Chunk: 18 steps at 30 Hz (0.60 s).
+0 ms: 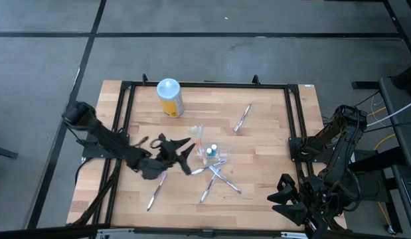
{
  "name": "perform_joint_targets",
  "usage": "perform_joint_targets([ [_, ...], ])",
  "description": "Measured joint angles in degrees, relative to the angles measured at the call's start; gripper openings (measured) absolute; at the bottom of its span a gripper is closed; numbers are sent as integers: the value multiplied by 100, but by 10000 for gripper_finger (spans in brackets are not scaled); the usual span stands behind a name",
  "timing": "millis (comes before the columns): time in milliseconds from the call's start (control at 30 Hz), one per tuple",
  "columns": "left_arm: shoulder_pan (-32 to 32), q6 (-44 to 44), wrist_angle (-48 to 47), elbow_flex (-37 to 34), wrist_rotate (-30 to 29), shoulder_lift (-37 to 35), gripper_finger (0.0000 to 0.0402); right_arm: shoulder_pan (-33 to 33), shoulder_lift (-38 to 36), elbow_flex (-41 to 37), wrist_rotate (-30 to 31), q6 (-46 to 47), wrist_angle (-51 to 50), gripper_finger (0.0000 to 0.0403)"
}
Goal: Pick & Place toothbrushing station
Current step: Put the white and violet toothbrush into the right compartment of the transparent organizer
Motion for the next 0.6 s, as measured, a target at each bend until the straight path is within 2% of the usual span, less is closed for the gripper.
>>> perform_joint_targets([
  [100,-263,-259,-578,1,290,-529,125,1,0,0,-84,-53,1,155],
  [167,-389,-1058,-1398,2,866,-818,121,0,0,0,-206,-151,2,155],
  [233,-464,-2224,-2313,2,1794,-997,117,1,0,0,-302,-260,3,155],
  [367,-608,-4455,-3707,2,4301,-992,108,-1,0,0,-472,-283,1,155],
  [433,-815,-5385,-4179,2,5152,-870,104,1,0,0,-498,-282,1,155],
  [500,-1132,-6216,-4535,-4,5493,-744,100,2,0,0,-498,-282,1,155],
  [600,-1590,-7117,-4588,-2,5664,-524,95,14,0,0,-497,-325,3,155],
])
